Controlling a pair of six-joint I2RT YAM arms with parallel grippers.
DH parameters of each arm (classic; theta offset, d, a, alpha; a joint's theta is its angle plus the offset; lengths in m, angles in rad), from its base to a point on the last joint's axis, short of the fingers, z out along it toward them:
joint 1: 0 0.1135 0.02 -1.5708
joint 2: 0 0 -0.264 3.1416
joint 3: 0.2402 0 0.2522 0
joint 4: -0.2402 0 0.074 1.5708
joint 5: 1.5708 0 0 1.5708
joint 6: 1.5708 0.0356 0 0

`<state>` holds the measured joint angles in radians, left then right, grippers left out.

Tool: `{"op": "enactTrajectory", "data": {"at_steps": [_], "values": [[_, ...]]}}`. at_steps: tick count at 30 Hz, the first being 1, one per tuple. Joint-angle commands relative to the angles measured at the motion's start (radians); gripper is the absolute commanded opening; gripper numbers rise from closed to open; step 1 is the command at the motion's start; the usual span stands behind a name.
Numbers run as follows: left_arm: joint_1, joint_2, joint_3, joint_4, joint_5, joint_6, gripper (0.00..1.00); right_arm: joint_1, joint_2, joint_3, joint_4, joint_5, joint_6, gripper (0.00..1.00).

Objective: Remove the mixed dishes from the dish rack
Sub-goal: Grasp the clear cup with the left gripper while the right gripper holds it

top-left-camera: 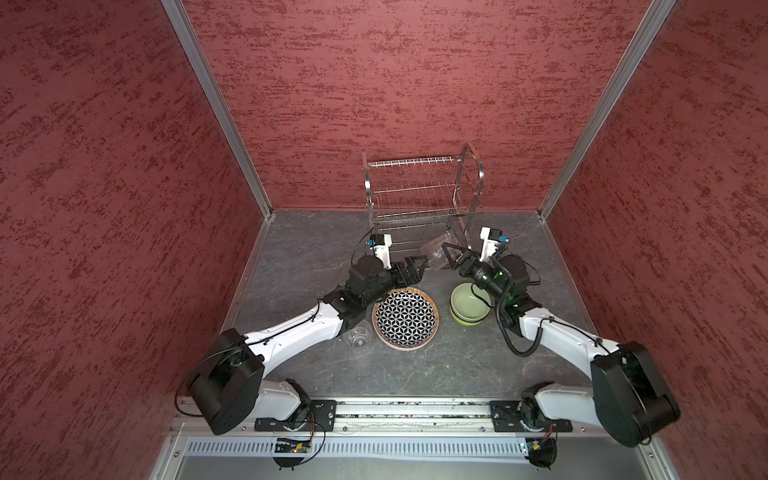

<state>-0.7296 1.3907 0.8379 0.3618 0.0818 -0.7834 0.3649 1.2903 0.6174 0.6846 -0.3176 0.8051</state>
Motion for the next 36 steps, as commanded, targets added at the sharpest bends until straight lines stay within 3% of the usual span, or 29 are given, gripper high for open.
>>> {"op": "enactTrajectory", "data": {"at_steps": [1, 6, 12, 19, 25, 29, 32, 34, 36], "values": [[-0.002, 0.05, 0.046, 0.093, 0.098, -0.048, 0.98, 0.0, -0.033, -0.013, 0.056, -0.018, 0.039, 0.24], [-0.007, 0.093, 0.091, 0.172, 0.153, -0.078, 0.91, 0.0, -0.04, -0.016, 0.077, -0.027, 0.064, 0.24], [-0.011, 0.115, 0.098, 0.23, 0.148, -0.112, 0.64, 0.0, -0.033, -0.024, 0.124, -0.047, 0.115, 0.24], [-0.011, 0.136, 0.114, 0.285, 0.145, -0.135, 0.49, 0.0, -0.027, -0.049, 0.228, -0.056, 0.195, 0.24], [-0.024, 0.136, 0.149, 0.305, 0.144, -0.131, 0.16, 0.002, -0.023, -0.082, 0.338, -0.063, 0.27, 0.23], [-0.039, 0.134, 0.177, 0.278, 0.133, -0.106, 0.0, 0.003, -0.045, -0.092, 0.339, -0.072, 0.278, 0.25], [-0.048, 0.134, 0.179, 0.287, 0.128, -0.097, 0.0, 0.003, -0.07, -0.107, 0.331, -0.059, 0.272, 0.42], [-0.053, 0.136, 0.18, 0.292, 0.136, -0.096, 0.0, 0.003, -0.089, -0.117, 0.325, -0.051, 0.263, 0.75], [-0.059, 0.133, 0.186, 0.284, 0.149, -0.094, 0.0, 0.003, -0.106, -0.12, 0.313, -0.039, 0.25, 0.93]]}}
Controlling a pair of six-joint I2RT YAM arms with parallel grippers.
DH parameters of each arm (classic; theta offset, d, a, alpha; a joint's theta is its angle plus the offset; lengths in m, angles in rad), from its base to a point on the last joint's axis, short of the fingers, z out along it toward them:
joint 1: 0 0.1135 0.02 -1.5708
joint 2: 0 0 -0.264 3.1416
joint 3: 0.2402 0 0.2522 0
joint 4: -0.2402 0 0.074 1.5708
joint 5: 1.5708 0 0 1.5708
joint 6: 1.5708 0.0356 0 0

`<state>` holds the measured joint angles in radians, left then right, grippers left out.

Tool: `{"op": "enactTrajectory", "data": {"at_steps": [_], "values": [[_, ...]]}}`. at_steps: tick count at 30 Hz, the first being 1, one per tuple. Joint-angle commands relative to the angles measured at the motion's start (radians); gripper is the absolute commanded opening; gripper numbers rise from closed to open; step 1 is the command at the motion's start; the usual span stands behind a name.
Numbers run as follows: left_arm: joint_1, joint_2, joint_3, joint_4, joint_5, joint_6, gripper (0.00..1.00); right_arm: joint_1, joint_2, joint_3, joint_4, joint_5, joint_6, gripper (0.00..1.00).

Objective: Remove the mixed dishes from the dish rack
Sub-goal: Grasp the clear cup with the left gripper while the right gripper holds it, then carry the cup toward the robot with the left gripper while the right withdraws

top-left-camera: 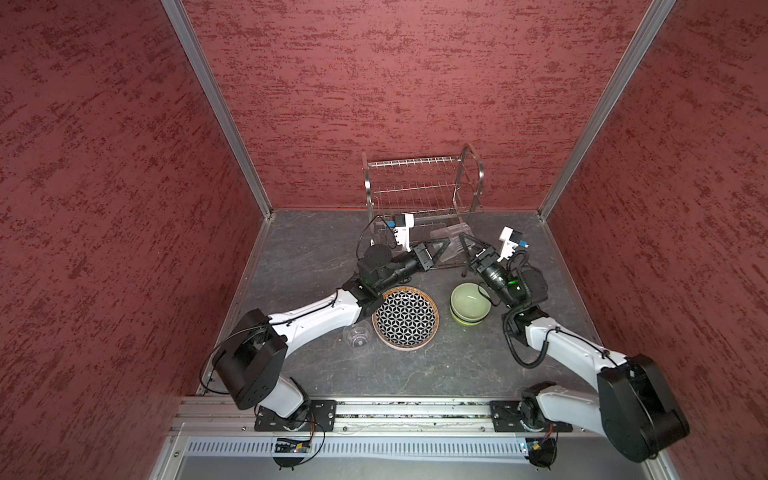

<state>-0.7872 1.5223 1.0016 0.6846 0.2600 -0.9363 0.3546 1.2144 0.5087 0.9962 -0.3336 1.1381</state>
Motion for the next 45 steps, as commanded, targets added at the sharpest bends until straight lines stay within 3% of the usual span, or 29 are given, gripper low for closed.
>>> {"op": "enactTrajectory", "data": {"at_steps": [1, 8, 13, 24, 32, 39, 45], "values": [[-0.005, -0.003, 0.024, -0.044, -0.025, 0.061, 0.0, 0.013, -0.038, -0.012, -0.004, -0.02, -0.091, 0.98], [-0.02, -0.058, 0.017, -0.078, -0.058, 0.09, 0.0, 0.012, -0.064, -0.017, -0.025, -0.031, -0.093, 0.99], [-0.02, -0.172, 0.016, -0.186, -0.112, 0.16, 0.0, 0.011, -0.06, -0.038, -0.054, -0.038, -0.091, 0.99], [-0.035, -0.543, 0.017, -0.731, -0.301, 0.355, 0.0, 0.012, -0.06, -0.048, -0.179, -0.066, -0.181, 0.99], [-0.038, -0.75, 0.012, -1.091, -0.46, 0.399, 0.0, 0.011, -0.175, -0.022, -0.387, -0.021, -0.296, 0.99], [-0.037, -0.755, 0.084, -1.384, -0.609, 0.363, 0.0, 0.011, -0.269, 0.025, -0.582, 0.042, -0.398, 0.99], [-0.029, -0.626, 0.277, -1.77, -0.769, 0.289, 0.0, 0.012, -0.28, 0.028, -0.638, 0.071, -0.429, 0.99]]}}
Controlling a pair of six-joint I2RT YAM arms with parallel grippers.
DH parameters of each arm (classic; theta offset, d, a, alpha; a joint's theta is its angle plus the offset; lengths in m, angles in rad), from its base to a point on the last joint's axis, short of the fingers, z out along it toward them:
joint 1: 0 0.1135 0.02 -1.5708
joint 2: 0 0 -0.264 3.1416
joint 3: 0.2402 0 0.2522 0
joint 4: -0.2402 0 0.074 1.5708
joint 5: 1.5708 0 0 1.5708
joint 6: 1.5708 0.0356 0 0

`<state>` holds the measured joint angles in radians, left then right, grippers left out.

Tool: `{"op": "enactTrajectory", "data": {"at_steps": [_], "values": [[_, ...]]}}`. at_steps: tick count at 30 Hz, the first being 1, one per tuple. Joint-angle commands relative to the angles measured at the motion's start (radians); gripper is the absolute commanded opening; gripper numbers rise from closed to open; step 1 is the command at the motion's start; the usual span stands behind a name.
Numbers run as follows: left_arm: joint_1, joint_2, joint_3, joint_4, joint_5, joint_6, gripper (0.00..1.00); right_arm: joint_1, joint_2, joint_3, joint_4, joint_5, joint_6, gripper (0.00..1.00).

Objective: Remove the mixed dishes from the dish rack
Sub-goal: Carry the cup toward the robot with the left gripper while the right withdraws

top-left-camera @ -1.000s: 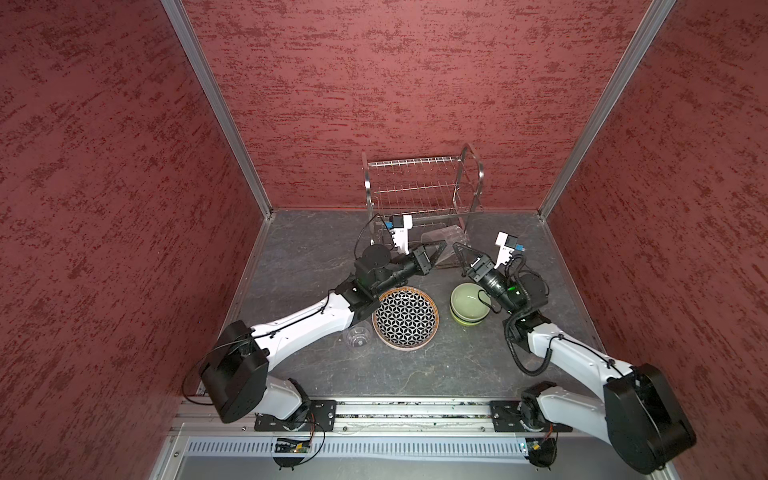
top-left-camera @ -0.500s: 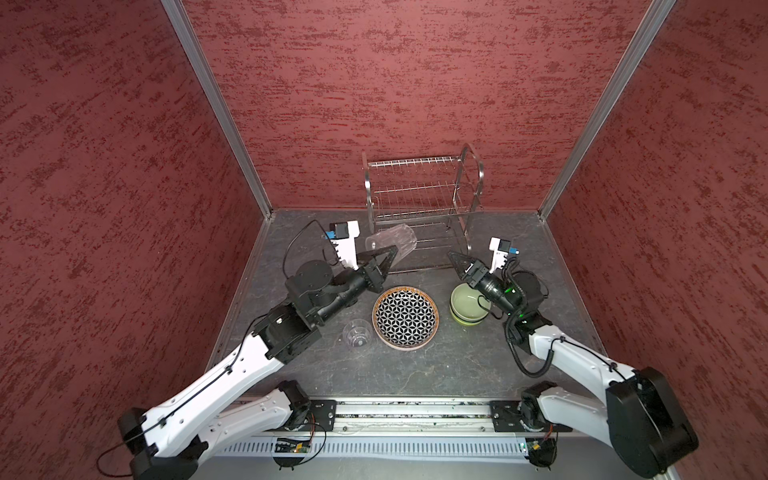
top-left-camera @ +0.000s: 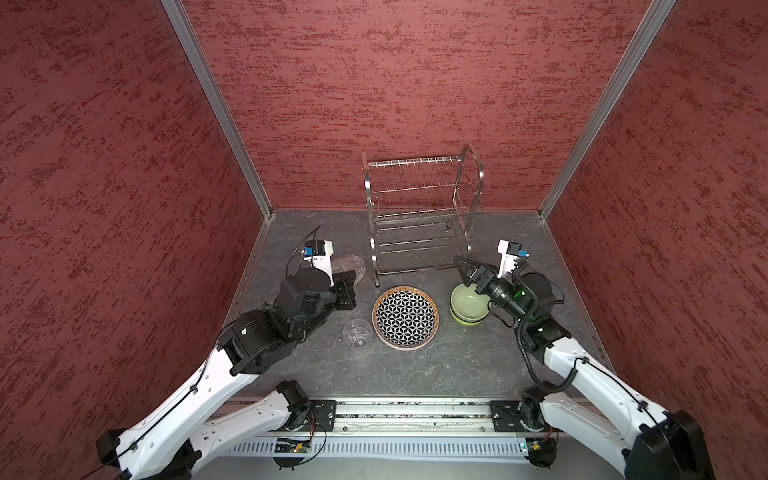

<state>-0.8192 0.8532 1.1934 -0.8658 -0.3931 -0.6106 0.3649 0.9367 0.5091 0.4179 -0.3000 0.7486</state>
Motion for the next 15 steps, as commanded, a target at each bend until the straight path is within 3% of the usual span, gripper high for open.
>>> {"op": "enactTrajectory", "data": {"at_steps": [1, 5, 9, 11, 15], "values": [[0.005, 0.08, 0.123, -0.298, -0.133, -0.06, 0.0, 0.001, 0.004, 0.028, -0.062, 0.034, -0.04, 0.99], [0.013, 0.211, 0.242, -0.551, -0.185, -0.131, 0.0, 0.002, 0.022, 0.023, -0.058, 0.027, -0.04, 0.99], [0.031, 0.292, 0.283, -0.684, -0.2, -0.155, 0.0, 0.002, 0.024, 0.017, -0.054, 0.029, -0.039, 0.99], [0.054, 0.304, 0.26, -0.699, -0.171, -0.16, 0.0, 0.002, 0.022, 0.017, -0.06, 0.031, -0.04, 0.99], [0.17, 0.302, 0.128, -0.619, -0.009, -0.115, 0.0, 0.002, 0.007, 0.014, -0.069, 0.044, -0.052, 0.99]]}}
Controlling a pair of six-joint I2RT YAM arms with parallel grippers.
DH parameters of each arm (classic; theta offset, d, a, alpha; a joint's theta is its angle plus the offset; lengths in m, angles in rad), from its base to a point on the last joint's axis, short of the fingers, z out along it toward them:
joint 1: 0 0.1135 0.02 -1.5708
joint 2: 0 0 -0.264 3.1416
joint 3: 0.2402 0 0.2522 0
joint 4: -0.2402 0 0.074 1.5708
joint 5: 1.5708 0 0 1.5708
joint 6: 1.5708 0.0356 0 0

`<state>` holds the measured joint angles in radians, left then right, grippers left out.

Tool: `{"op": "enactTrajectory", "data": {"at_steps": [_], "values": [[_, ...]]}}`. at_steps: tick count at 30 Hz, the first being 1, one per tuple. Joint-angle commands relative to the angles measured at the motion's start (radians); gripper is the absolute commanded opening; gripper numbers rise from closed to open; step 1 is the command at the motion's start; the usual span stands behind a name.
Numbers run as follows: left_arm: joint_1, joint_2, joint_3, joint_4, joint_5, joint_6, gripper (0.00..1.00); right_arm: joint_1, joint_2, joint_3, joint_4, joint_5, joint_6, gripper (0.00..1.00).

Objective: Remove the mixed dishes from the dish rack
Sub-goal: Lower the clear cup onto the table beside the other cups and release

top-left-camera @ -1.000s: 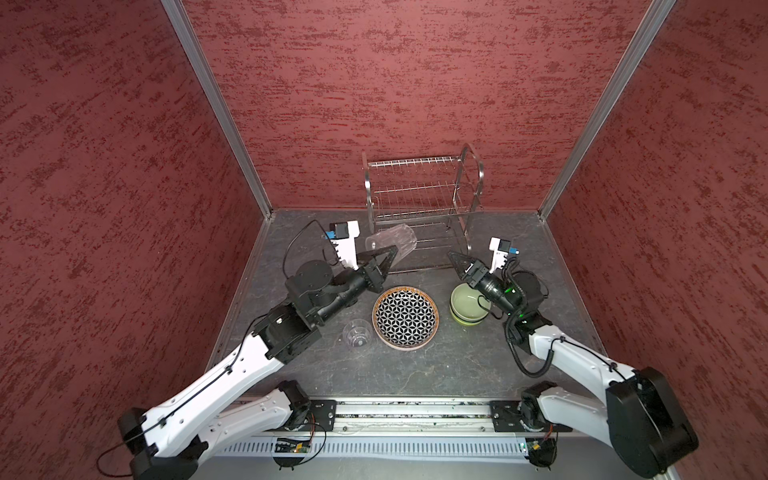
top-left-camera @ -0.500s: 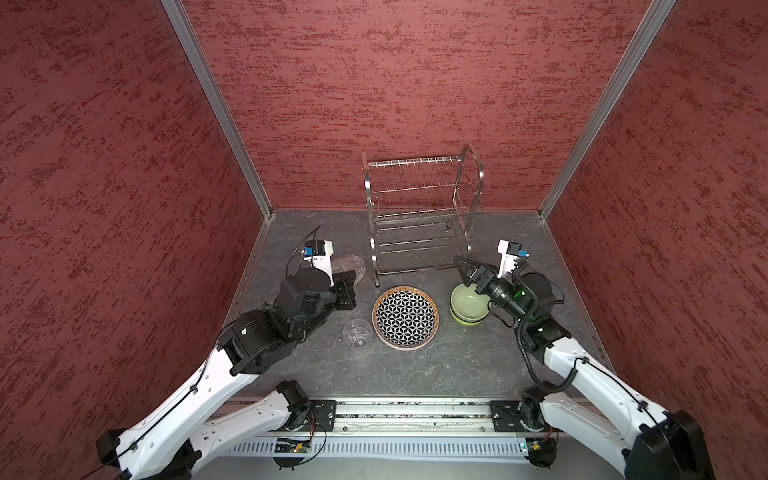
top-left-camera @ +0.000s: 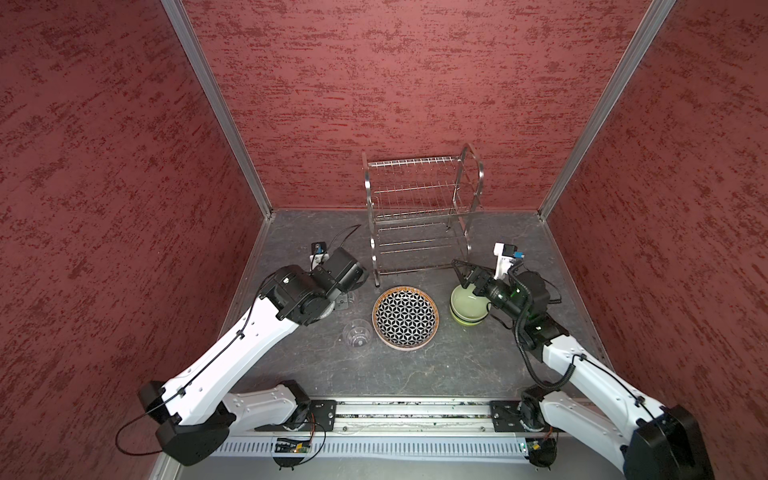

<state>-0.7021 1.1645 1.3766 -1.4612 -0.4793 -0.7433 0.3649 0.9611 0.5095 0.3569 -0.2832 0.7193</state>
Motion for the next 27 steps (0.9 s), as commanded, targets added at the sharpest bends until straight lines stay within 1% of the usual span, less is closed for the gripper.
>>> {"op": "enactTrajectory", "data": {"at_steps": [1, 4, 10, 18, 23, 27], "values": [[0.079, -0.016, -0.093, 0.016, 0.109, 0.025, 0.0, 0.002, -0.023, 0.014, -0.012, 0.029, -0.024, 0.99], [0.13, -0.025, -0.184, 0.101, 0.173, 0.037, 0.01, 0.001, -0.039, 0.014, -0.025, 0.033, -0.032, 0.99], [0.15, 0.038, -0.309, 0.264, 0.281, 0.033, 0.03, 0.002, -0.056, 0.013, -0.042, 0.047, -0.047, 0.99], [0.174, 0.172, -0.332, 0.363, 0.304, 0.063, 0.03, 0.0, -0.064, 0.001, -0.044, 0.058, -0.055, 0.99], [0.215, 0.225, -0.355, 0.411, 0.317, 0.087, 0.04, 0.0, -0.067, 0.001, -0.047, 0.058, -0.062, 0.99], [0.22, 0.251, -0.374, 0.452, 0.35, 0.085, 0.04, -0.001, -0.068, 0.003, -0.053, 0.062, -0.067, 0.99]]}}
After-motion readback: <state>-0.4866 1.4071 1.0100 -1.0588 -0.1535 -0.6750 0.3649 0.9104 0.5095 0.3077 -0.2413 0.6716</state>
